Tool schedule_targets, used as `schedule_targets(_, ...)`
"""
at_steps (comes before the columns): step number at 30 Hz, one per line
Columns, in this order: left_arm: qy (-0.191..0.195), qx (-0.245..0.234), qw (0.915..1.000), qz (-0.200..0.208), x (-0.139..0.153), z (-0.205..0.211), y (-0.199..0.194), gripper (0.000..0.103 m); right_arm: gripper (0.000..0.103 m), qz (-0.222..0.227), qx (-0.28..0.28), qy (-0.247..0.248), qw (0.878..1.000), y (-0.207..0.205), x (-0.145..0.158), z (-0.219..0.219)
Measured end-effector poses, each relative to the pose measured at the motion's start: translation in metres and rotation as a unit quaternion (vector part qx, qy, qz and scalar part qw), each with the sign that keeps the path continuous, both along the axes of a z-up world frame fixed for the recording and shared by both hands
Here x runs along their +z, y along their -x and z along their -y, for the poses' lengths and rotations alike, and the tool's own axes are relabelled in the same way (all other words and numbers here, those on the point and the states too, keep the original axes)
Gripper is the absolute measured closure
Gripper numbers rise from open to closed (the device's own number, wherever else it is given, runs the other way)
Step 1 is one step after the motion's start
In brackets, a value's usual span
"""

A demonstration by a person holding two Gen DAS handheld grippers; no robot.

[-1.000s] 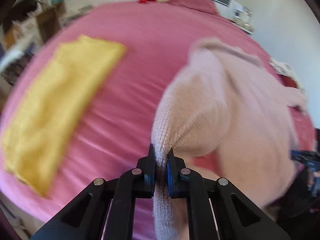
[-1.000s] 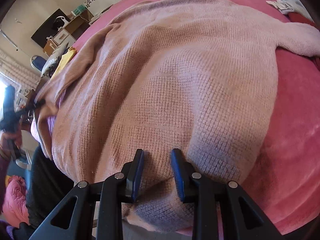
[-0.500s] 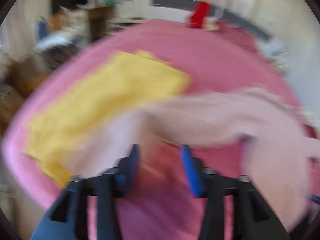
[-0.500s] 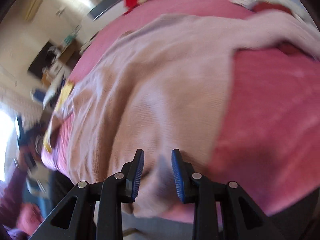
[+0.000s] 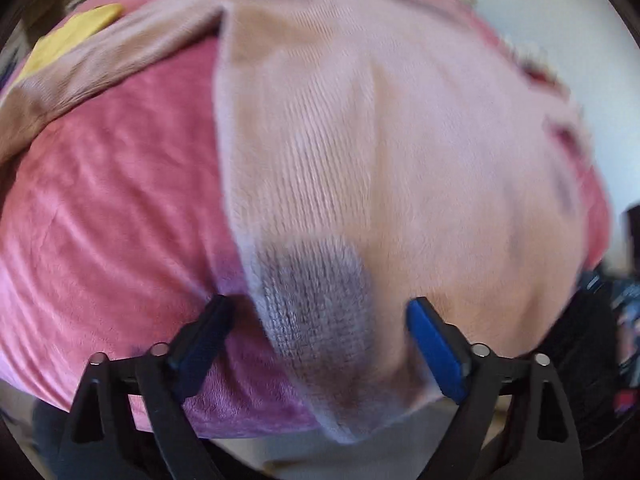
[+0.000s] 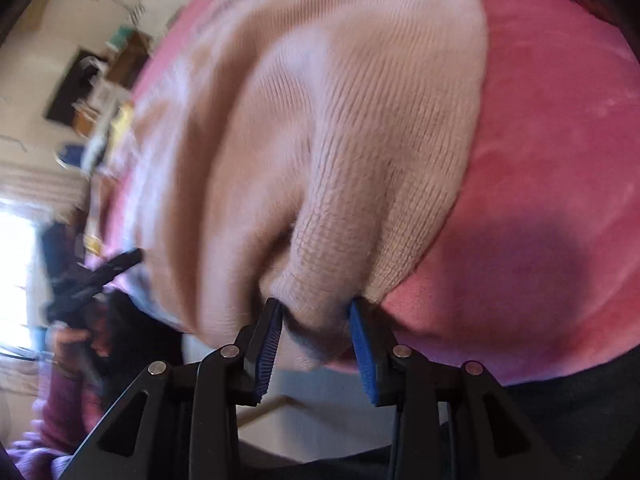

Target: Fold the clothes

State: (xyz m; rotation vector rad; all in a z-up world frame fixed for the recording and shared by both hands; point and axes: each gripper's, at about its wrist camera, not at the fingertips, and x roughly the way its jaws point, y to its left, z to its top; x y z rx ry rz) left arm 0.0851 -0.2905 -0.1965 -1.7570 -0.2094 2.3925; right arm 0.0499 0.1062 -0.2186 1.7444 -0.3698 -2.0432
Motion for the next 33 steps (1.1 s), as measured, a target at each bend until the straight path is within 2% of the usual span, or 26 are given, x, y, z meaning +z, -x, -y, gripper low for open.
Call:
schedule_targets(2, 0.006, -0.006, 0.9999, 0.009, 0.001, 0.005, -0.002, 0.01, 0.097, -0.021, 0.003, 0.001, 1.0, -0.005, 0.009, -0.008)
schedule_targets(5, 0.014, -0.016, 0.9995, 0.022, 0.003, 0.012, -0.005, 0.01, 0.097, -0.039, -0.043, 0.015, 0.998, -0.016, 0.034, -0.052)
schedule_targets(8, 0.023, -0.026, 0.9988, 0.035, 0.004, 0.019, -0.008, 0.01, 0.097, -0.058, -0.078, -0.017, 0.995, -0.033, 0.057, -0.1)
schedule_targets(11, 0.031, -0.035, 0.9977, 0.048, 0.006, 0.026, -0.011, 0.01, 0.092, -0.014, -0.094, -0.022, 0.995, -0.034, 0.046, -0.13)
schedule_targets(12, 0.034, -0.038, 0.9973, 0.052, 0.006, 0.028, -0.012, 0.01, 0.083, -0.004, -0.102, -0.024, 0.995, -0.035, 0.043, -0.137)
schedule_targets(13, 0.037, -0.042, 0.9968, 0.057, 0.007, 0.03, -0.013, 0.01, 0.079, 0.003, -0.106, -0.016, 0.994, -0.036, 0.041, -0.141)
schedule_targets(17, -0.004, 0.001, 0.9988, 0.049, 0.015, 0.058, -0.022, 0.01, 0.074, -0.023, -0.125, 0.036, 0.991, -0.029, 0.045, -0.146)
schedule_targets(20, -0.028, 0.042, 0.998, 0.038, 0.013, 0.078, -0.022, 0.01, 0.072, -0.018, -0.12, 0.055, 0.991, -0.008, 0.031, -0.146)
schedule_targets(22, -0.041, 0.059, 0.9969, 0.033, 0.011, 0.082, -0.021, 0.01, 0.072, -0.002, -0.125, 0.075, 0.989, 0.008, 0.016, -0.14)
schedule_targets(25, -0.051, 0.057, 0.9969, 0.014, 0.011, 0.083, -0.018, 0.01, 0.072, 0.029, -0.125, 0.125, 0.984, 0.03, -0.005, -0.127)
schedule_targets(28, -0.064, 0.065, 0.9958, 0.008, 0.007, 0.086, -0.015, 0.002, 0.072, 0.067, -0.12, 0.181, 0.974, 0.038, -0.026, -0.097)
schedule_targets(29, -0.058, 0.067, 0.996, 0.014, 0.006, 0.085, -0.013, 0.002, 0.073, 0.066, -0.122, 0.19, 0.972, 0.039, -0.029, -0.09)
schedule_targets(30, -0.044, 0.064, 0.9968, 0.02, 0.005, 0.083, -0.01, 0.002, 0.08, 0.062, -0.123, 0.192, 0.972, 0.038, -0.029, -0.086)
schedule_targets(33, 0.025, 0.022, 0.9988, 0.035, 0.003, 0.068, -0.006, 0.002, 0.092, 0.048, -0.126, 0.188, 0.973, 0.035, -0.018, -0.091)
